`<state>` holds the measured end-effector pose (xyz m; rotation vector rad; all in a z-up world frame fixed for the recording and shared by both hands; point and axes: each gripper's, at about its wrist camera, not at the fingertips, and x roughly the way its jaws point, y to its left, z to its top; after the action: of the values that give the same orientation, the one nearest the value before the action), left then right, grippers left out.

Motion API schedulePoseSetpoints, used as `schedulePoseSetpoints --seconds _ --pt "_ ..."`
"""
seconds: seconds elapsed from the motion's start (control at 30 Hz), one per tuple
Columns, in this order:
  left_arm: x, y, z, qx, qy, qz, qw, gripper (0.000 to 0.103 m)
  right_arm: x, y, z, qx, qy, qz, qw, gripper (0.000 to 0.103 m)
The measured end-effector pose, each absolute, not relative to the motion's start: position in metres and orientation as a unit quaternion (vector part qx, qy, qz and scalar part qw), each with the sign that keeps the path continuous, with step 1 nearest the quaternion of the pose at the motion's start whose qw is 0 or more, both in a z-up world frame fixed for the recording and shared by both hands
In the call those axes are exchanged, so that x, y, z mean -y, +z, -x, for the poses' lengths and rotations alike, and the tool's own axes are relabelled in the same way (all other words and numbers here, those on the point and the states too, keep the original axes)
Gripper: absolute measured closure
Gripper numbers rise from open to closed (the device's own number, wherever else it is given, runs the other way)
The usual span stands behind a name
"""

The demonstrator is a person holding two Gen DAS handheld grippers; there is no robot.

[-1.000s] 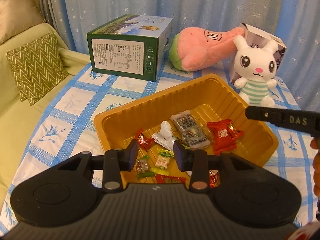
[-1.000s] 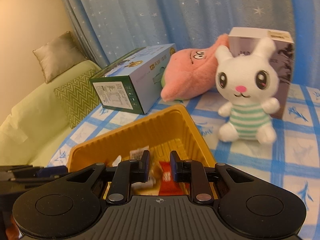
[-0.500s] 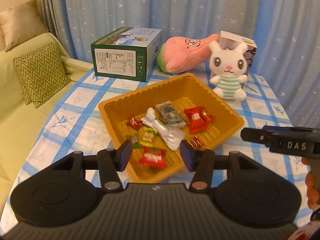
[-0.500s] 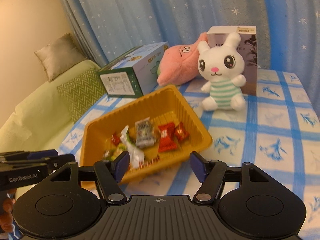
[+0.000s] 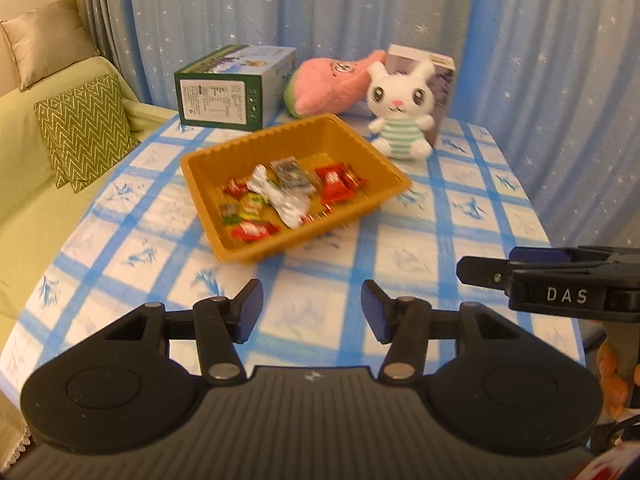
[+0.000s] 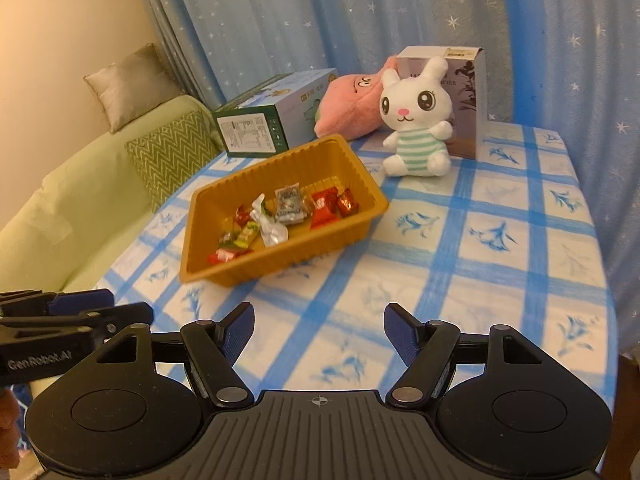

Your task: Organize snacks

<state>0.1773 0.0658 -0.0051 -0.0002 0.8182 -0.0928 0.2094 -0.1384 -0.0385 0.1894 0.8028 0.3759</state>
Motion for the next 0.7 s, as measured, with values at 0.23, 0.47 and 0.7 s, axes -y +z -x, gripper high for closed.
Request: schedulePoseSetpoints --seconds 0.23,0.47,0.7 --pt "-0.043 -0.008 -0.140 -0.415 -0.055 0.003 0.908 0.051 0.159 -0.031 -0.167 -0.397 0.175 -0.081 0.897 0.031" --pt "-0.026 -0.008 -0.112 -0.422 -0.061 0.004 0.904 0.051 0.179 -0.031 -0.133 -0.413 0.167 -0.076 0.892 0.031" --pt "-0.012 -0.009 -0.094 -0.428 -0.070 0.008 0.901 0.051 0.189 -0.036 -0.111 -0.426 0.170 -0.075 0.886 0.031"
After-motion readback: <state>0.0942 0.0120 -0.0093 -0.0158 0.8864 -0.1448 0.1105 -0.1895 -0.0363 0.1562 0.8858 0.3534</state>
